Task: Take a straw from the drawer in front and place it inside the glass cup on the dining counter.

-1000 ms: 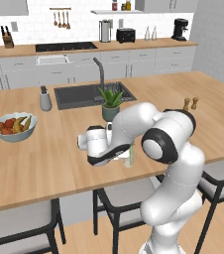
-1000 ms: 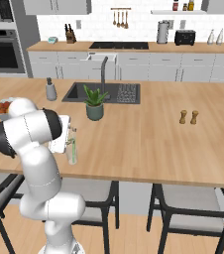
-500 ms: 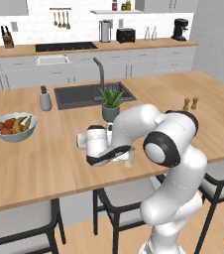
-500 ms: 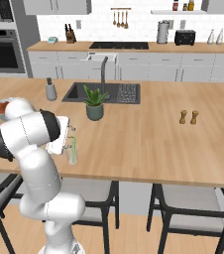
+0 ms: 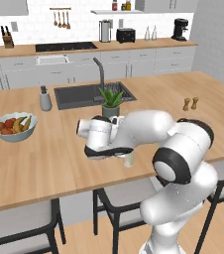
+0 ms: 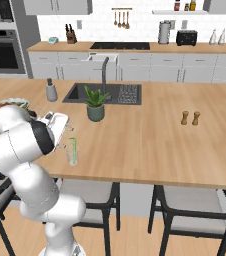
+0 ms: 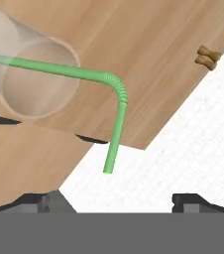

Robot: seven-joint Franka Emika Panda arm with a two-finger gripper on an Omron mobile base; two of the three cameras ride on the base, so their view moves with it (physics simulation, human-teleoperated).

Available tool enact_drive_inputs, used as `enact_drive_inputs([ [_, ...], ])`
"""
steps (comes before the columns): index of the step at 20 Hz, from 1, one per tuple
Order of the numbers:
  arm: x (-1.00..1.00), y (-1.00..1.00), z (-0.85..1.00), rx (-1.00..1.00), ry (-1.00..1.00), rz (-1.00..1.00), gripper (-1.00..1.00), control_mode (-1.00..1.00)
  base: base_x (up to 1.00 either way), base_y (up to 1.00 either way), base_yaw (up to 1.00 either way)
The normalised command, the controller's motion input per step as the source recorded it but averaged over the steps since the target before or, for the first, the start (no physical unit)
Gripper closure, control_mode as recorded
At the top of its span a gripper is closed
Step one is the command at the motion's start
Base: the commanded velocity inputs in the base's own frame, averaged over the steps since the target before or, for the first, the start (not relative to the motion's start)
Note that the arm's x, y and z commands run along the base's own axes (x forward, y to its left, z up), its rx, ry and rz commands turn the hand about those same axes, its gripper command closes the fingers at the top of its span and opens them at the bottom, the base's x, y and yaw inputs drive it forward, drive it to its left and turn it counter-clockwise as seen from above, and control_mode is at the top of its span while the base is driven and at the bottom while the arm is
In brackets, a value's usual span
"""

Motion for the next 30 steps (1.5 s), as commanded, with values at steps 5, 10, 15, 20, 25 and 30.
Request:
enact_drive_inputs([
  [5, -0.52, 0.0, 0.47, 0.3, 0.0, 0.0, -1.0, -1.0, 0.0, 0.0, 0.0],
  [10, -0.85, -0.27, 0.64, 0.39, 0.0, 0.0, -1.0, -1.0, 0.0, 0.0, 0.0],
  [15, -0.76, -0.65, 0.67, 0.45, 0.01, 0.0, -1.0, -1.0, 0.0, 0.0, 0.0],
  [20, -0.48, -0.84, 0.43, 0.43, 0.02, -0.01, -1.0, -1.0, 0.0, 0.0, 0.0],
  [25, -0.21, -0.95, 0.13, 0.38, 0.02, -0.02, -1.0, -1.0, 0.0, 0.0, 0.0],
  [30, -0.15, -0.88, 0.0, 0.28, 0.0, -0.04, -1.0, -1.0, 0.0, 0.0, 0.0],
])
